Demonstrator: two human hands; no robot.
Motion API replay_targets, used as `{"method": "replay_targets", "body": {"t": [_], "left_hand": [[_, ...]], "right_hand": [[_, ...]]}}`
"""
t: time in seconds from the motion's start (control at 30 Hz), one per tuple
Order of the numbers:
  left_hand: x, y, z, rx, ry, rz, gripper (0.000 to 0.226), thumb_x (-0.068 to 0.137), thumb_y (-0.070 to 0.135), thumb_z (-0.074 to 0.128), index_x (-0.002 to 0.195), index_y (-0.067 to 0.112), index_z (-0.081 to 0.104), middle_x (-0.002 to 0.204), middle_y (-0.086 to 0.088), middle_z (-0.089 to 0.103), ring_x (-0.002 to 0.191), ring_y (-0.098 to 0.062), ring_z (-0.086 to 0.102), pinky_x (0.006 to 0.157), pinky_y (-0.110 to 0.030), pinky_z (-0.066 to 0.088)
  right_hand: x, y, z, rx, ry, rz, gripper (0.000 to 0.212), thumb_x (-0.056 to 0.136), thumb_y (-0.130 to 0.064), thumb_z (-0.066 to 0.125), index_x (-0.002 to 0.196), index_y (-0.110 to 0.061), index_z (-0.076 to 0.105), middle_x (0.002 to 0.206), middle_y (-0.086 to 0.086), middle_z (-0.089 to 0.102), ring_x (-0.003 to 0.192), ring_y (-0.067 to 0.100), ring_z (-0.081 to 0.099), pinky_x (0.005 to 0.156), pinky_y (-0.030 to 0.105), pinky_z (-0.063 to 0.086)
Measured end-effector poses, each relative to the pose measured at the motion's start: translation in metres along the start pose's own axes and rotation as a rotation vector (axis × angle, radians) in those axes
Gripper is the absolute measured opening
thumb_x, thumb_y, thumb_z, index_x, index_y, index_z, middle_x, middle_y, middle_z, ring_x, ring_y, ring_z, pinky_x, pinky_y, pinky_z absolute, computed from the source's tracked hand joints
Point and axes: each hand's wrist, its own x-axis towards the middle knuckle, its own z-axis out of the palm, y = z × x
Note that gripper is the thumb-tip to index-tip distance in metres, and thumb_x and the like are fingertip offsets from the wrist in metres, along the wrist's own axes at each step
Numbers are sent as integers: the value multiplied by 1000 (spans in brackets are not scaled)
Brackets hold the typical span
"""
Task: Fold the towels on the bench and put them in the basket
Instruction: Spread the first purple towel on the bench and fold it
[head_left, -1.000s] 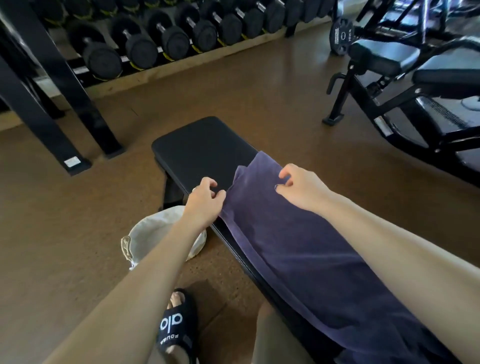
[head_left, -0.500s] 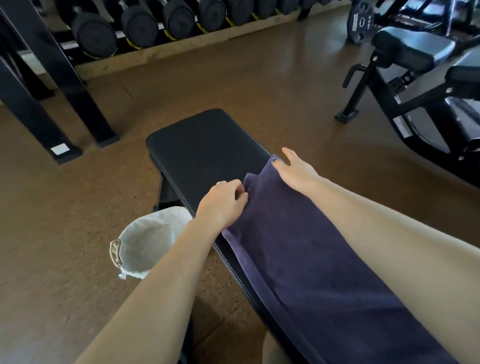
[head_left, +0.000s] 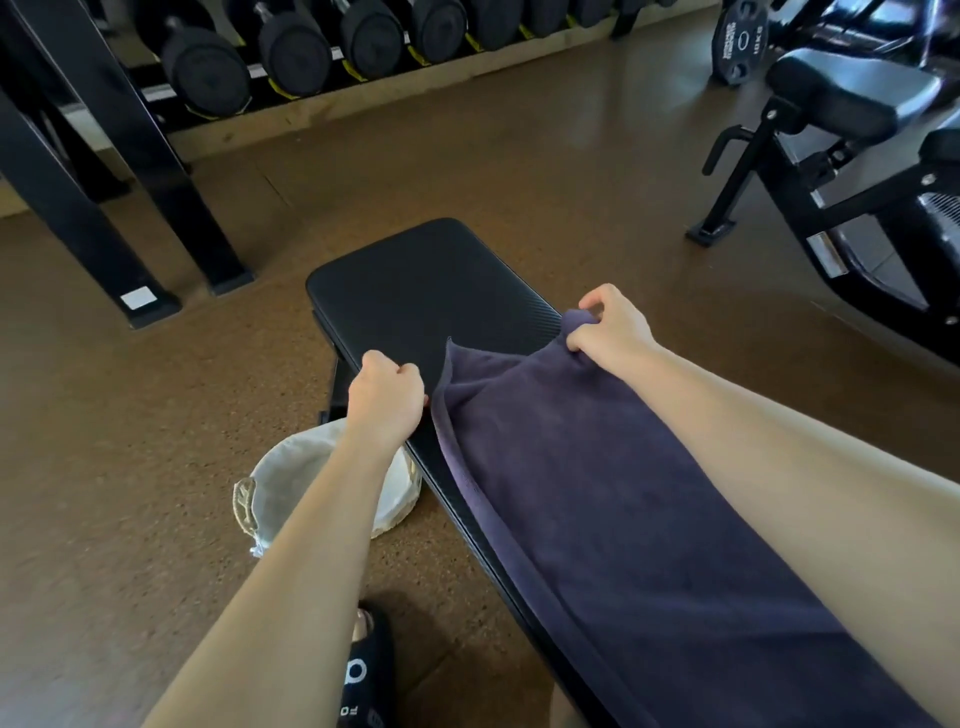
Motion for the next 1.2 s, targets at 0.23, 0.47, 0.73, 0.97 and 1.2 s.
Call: {"method": "replay_targets", "body": {"t": [0.23, 0.47, 0.73, 0.97, 1.2], "left_hand": [[-10, 5, 8, 211, -146, 214, 58, 92, 42, 67, 141, 28, 39, 102, -4, 63, 105, -20, 53, 88, -33, 39], [-14, 11, 4, 487, -36, 342, 35, 94, 20, 48, 128, 30, 50, 104, -3, 61, 95, -28, 55, 78, -38, 41], [-17, 3, -15, 697, -71, 243, 47, 98, 30, 47, 144, 25, 38, 124, -11, 54, 105, -32, 58, 81, -42, 47], [-12, 4, 1, 786, -21, 468, 37, 98, 30, 55, 135, 29, 55, 129, -10, 48, 118, -30, 47, 95, -41, 45], [-12, 4, -1, 608, 114, 442, 6, 87, 18, 62, 92, 16, 66, 95, -1, 53, 92, -22, 53, 72, -33, 43]], "right_hand": [[7, -13, -2, -26, 10, 20, 53, 100, -27, 61, 149, -24, 42, 125, 1, 59, 96, 17, 58, 62, 22, 42], [7, -23, -20, 123, 13, -27, 56, 81, 10, 62, 127, -21, 61, 122, 8, 62, 106, 22, 62, 87, 34, 57], [6, -11, -23, 101, -288, 33, 51, 96, -33, 66, 139, -9, 53, 93, 2, 62, 76, 16, 62, 67, 30, 51], [10, -17, -1, -157, -87, -130, 51, 98, -26, 65, 146, -21, 49, 143, 5, 55, 122, 25, 56, 85, 25, 46], [13, -26, -14, -39, -73, -126, 42, 79, 4, 62, 114, -18, 67, 108, 7, 64, 93, 23, 64, 67, 28, 52]]}}
